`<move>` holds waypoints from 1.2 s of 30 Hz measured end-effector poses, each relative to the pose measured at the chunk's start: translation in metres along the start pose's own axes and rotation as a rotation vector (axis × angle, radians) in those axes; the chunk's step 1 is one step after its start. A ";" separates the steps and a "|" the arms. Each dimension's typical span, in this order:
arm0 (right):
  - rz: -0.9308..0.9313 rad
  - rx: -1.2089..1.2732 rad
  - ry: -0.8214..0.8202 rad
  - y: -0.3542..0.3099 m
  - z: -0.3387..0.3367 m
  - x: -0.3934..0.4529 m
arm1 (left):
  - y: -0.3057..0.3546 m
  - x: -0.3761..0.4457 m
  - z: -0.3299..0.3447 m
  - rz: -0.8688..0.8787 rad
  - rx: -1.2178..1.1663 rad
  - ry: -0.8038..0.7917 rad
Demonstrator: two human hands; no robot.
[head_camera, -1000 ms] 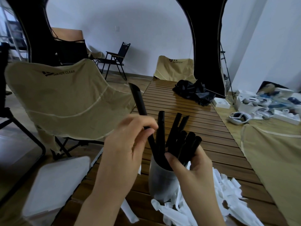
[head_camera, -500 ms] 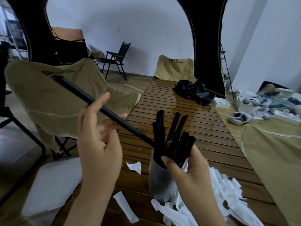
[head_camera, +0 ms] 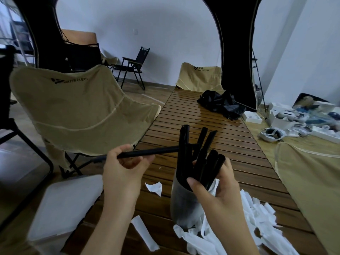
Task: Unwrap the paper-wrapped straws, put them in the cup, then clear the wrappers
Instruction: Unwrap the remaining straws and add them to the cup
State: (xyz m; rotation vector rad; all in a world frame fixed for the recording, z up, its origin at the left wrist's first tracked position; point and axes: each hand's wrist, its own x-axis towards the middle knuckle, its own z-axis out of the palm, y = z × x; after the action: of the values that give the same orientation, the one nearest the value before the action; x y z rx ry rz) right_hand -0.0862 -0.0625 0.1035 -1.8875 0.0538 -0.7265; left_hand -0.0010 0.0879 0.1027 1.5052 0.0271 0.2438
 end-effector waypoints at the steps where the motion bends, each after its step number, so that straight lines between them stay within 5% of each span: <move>1: -0.003 -0.006 0.008 0.001 0.000 0.000 | -0.006 0.002 0.000 -0.027 0.018 -0.013; 7: -0.018 -0.010 0.014 0.002 0.000 0.000 | -0.020 0.001 0.006 -0.104 0.082 -0.073; 21: -0.019 0.016 0.032 0.004 -0.002 0.001 | 0.025 -0.023 0.017 0.227 0.096 -0.419; 29: -0.060 0.000 0.027 0.004 0.000 0.001 | 0.014 -0.028 0.020 0.326 0.591 -0.433; 36: -0.048 -0.014 0.050 0.007 -0.005 0.002 | 0.011 -0.026 0.022 0.444 0.496 -0.397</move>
State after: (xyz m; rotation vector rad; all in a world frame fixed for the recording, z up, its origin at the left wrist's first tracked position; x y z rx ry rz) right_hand -0.0847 -0.0701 0.0999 -1.8894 0.0460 -0.8077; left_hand -0.0240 0.0627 0.1116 2.0226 -0.6074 0.3014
